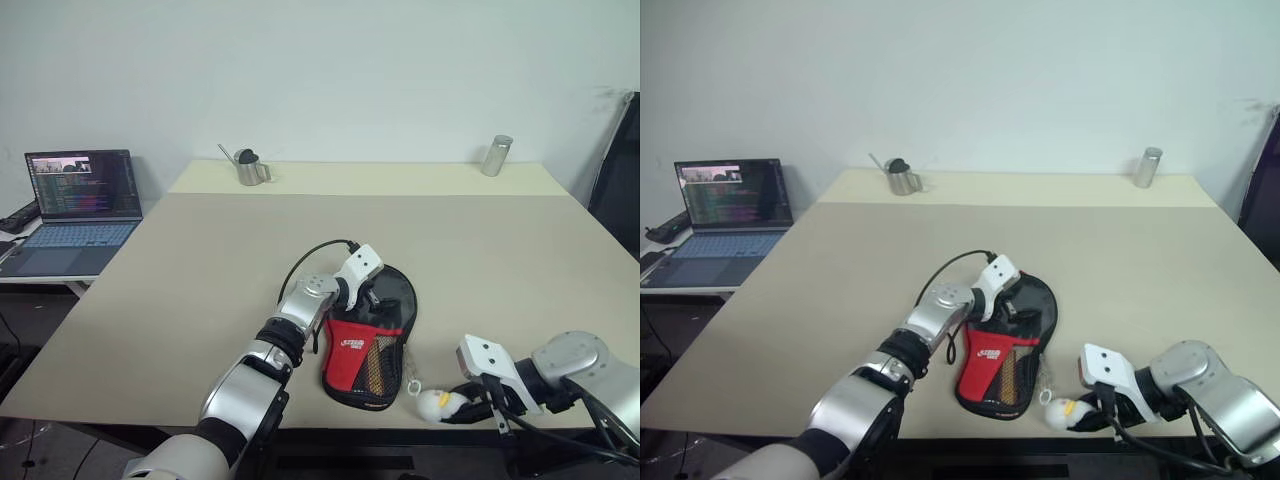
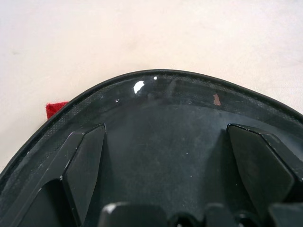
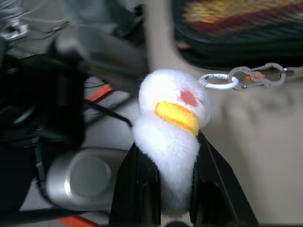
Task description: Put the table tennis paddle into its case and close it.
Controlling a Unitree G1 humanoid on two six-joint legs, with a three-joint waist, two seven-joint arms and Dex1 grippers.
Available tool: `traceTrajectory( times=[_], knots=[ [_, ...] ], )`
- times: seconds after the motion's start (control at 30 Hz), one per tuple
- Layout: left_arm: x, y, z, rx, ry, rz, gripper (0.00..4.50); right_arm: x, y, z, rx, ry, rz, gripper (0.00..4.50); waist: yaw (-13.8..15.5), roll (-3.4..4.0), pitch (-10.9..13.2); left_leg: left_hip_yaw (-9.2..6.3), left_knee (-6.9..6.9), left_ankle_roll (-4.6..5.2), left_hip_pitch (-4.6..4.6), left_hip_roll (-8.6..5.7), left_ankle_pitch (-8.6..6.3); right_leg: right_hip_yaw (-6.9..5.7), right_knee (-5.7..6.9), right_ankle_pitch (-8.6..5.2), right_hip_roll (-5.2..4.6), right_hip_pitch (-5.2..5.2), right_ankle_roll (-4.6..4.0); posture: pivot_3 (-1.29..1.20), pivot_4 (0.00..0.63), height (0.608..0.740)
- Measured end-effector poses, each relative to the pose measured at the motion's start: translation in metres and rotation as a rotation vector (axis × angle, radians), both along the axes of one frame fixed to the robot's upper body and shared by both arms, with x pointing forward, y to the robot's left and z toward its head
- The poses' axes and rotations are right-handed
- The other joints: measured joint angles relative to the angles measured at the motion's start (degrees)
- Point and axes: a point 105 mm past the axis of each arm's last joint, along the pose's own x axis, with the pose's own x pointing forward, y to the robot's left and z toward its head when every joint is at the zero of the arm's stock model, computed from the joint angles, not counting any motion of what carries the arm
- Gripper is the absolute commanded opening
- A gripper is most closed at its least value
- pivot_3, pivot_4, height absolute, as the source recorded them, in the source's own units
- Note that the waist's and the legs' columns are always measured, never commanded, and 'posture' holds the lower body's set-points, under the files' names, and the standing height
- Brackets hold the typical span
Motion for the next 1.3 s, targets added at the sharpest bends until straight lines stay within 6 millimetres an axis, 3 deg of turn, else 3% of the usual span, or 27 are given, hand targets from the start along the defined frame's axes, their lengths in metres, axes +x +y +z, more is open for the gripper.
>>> traceTrajectory(
  times=[0.23, 0.37, 0.67, 0.7, 1.03, 1.3],
  knots=[
    [0.002, -0.002, 0.000, 0.021, 0.000, 0.008, 4.50, -0.039, 0.010, -0.008, 0.021, 0.090, 0.205, 0.29, 0.2, -0.15, -0.1, 0.00, 0.01, -0.02, 0.02, 0.00, 0.01, 0.00, -0.01, 0.00, -0.04, 0.01, 0.02, 0.00, 0.150, 0.740],
    [0.003, -0.003, -0.001, 0.039, -0.005, 0.004, 4.50, -0.051, 0.015, -0.012, 0.032, 0.095, 0.283, 0.29, 0.3, -0.27, -0.2, 0.00, 0.01, -0.02, 0.04, 0.00, 0.00, 0.00, -0.02, -0.01, -0.06, 0.04, 0.03, 0.00, 0.150, 0.740],
    [0.005, -0.005, 0.001, 0.065, -0.017, -0.003, 4.50, -0.047, 0.022, -0.017, 0.033, 0.056, 0.252, 0.28, 0.6, -0.38, -0.3, 0.01, 0.00, -0.03, 0.03, 0.00, 0.00, 0.02, -0.05, -0.02, -0.10, 0.04, 0.05, 0.00, 0.150, 0.740],
    [0.005, -0.005, 0.001, 0.066, -0.018, -0.001, 4.50, -0.043, 0.022, -0.016, 0.029, 0.043, 0.242, 1.00, 0.6, -0.39, -0.3, 0.01, 0.00, -0.02, 0.04, 0.01, 0.00, 0.02, -0.05, -0.02, -0.10, 0.04, 0.06, 0.00, 0.150, 0.740],
    [0.009, 0.000, 0.003, 0.037, -0.017, 0.030, 4.50, 0.000, 0.009, -0.007, -0.018, -0.030, 0.138, 4.45, 0.3, -0.42, -0.3, 0.02, 0.00, 0.00, 0.07, 0.02, -0.01, 0.03, -0.02, -0.01, -0.08, 0.04, 0.06, 0.00, 0.150, 0.740],
    [0.014, 0.030, 0.008, -0.058, 0.021, 0.067, 4.50, 0.047, -0.005, 0.013, 0.010, -0.186, -0.002, 4.48, -0.2, -0.35, -0.2, 0.03, -0.02, -0.10, -0.01, 0.02, 0.05, 0.07, -0.01, 0.03, -0.08, -0.11, -0.01, 0.00, 0.150, 0.740]
  ],
)
